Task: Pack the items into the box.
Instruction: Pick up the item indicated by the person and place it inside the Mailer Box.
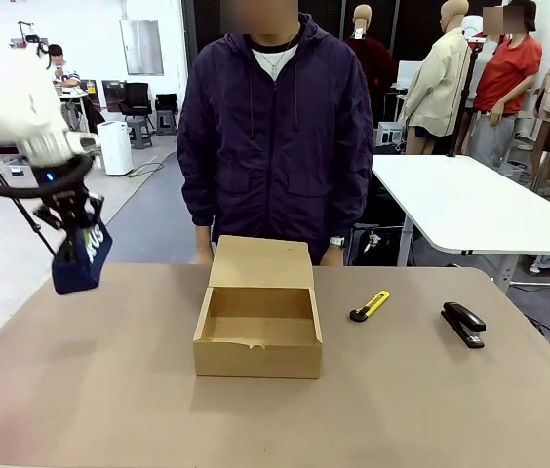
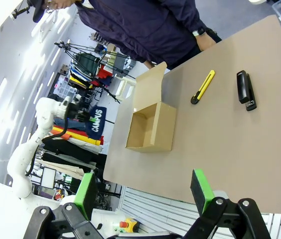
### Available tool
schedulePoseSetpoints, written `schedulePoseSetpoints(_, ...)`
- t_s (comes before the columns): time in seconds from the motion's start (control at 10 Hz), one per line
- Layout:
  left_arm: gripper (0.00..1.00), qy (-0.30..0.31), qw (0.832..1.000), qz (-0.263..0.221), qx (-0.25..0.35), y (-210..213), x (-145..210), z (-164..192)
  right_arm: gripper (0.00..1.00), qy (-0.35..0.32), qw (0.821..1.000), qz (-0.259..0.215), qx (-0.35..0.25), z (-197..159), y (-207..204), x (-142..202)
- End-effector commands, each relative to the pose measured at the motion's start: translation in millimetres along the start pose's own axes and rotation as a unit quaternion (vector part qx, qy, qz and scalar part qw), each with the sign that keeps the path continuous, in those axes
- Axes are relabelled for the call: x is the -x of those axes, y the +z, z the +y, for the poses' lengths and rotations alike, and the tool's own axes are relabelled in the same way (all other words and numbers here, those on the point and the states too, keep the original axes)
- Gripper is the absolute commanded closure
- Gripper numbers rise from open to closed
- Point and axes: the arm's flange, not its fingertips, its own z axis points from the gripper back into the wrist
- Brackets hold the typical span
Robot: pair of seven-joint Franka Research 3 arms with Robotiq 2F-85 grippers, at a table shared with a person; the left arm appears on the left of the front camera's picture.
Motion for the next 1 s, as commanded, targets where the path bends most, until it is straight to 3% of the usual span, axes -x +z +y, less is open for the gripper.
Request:
schedulePoseSetpoints(0.0, 1.0, -0.077, 0.996, 0.006, 0.041, 36.1, 23.4, 4.1, 0.0, 0.013, 1.0, -0.01, -0.013, 2.6, -0.9, -3.5)
schedulePoseSetpoints(0.2, 1.0, -0.128, 0.99, 0.009, 0.064, 45.6, 69.4, 2.7, 0.0, 0.013, 1.0, -0.01, -0.013, 2.6, -0.9, -3.5)
schedulePoseSetpoints(0.3, 1.0, -0.079, 0.996, -0.003, 0.032, 52.1, 31.3, -6.2, 0.0, 0.013, 1.0, -0.01, -0.013, 2.6, -0.9, -3.5)
schedulePoseSetpoints(0.7, 1.0, -0.079, 0.996, -0.003, 0.032, 52.1, 31.3, -6.2, 0.0, 0.013, 1.0, -0.01, -0.013, 2.6, -0.9, -3.5)
schedulePoseSetpoints(0.8, 1.0, -0.089, 0.995, 0.002, 0.039, 45.0, 34.1, -5.7, 0.0, 0.013, 1.0, -0.01, -0.013, 2.6, -0.9, -3.5)
schedulePoseSetpoints(0.9, 1.0, -0.171, 0.983, -0.041, 0.059, 40.4, 17.9, -15.9, 0.0, 0.013, 1.0, -0.01, -0.013, 2.6, -0.9, -3.5)
